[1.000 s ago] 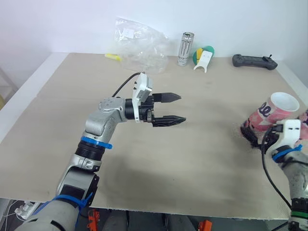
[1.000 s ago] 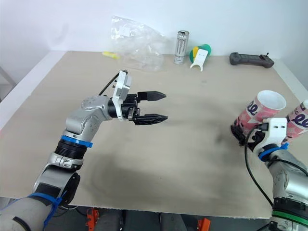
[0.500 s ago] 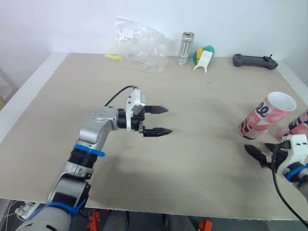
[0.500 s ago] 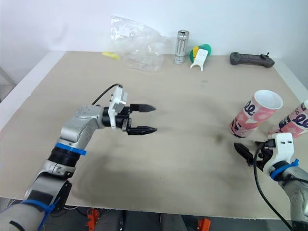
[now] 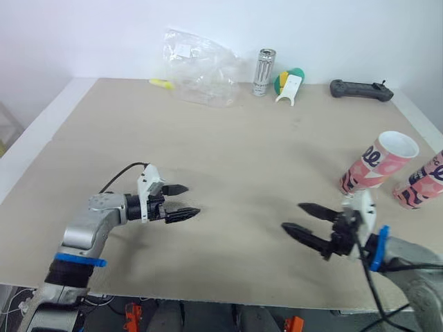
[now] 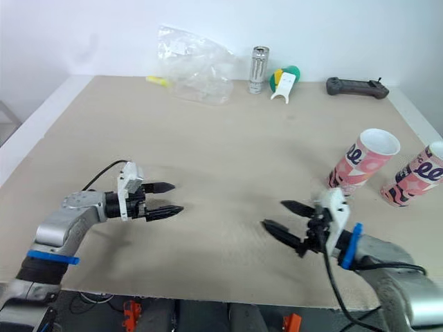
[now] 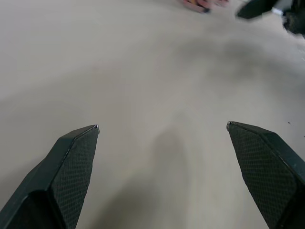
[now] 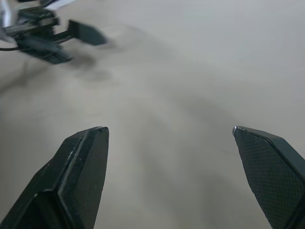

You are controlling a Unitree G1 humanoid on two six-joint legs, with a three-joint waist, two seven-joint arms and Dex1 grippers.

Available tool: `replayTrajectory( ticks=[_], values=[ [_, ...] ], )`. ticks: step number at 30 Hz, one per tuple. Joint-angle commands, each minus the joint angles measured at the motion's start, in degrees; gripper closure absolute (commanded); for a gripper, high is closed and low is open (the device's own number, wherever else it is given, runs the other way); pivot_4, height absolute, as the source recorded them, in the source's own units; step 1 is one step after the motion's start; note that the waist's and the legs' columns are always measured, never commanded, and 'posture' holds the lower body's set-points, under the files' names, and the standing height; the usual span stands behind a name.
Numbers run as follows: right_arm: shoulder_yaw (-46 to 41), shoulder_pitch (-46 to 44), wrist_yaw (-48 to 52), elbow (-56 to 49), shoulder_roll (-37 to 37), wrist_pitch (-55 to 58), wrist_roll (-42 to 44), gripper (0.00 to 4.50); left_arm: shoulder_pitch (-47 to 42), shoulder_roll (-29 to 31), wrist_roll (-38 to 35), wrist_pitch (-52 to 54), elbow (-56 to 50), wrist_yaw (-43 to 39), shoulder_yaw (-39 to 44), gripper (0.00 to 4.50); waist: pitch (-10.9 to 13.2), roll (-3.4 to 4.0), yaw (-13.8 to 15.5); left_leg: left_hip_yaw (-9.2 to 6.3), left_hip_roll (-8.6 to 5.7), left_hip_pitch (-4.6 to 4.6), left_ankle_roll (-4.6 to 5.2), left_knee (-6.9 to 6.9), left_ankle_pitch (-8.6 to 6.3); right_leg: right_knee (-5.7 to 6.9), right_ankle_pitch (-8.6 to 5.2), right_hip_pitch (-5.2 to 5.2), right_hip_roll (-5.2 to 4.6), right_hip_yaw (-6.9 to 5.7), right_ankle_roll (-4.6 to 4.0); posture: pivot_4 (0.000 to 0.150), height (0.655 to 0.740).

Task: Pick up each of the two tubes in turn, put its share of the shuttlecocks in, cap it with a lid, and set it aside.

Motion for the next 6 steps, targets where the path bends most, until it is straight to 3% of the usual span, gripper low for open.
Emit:
replayTrajectory(
  ticks=[1,6],
  values=[
    [0.6,-0.7,-0.1,0.6,0.2,-1.3,-0.9,0.04,0.5,0.2,-1.5,0.4,-2.9,2.3,2.5,0.0,0.0,0.0,0.2,0.0,0.0,-0.01,-0.01,0.0,0.0,-0.01,-0.02,0.0,0.0,-0.01,-0.01,0.15,0.74],
    [1.6,-1.7,-0.3,2.2,0.6,-2.0,-1.7,0.04,1.1,0.3,-2.3,0.6,-2.6,3.4,3.2,0.0,0.0,0.0,0.1,0.0,0.0,-0.01,-0.06,-0.06,-0.06,-0.02,-0.1,-0.02,0.0,-0.01,-0.05,0.15,0.74]
  ],
)
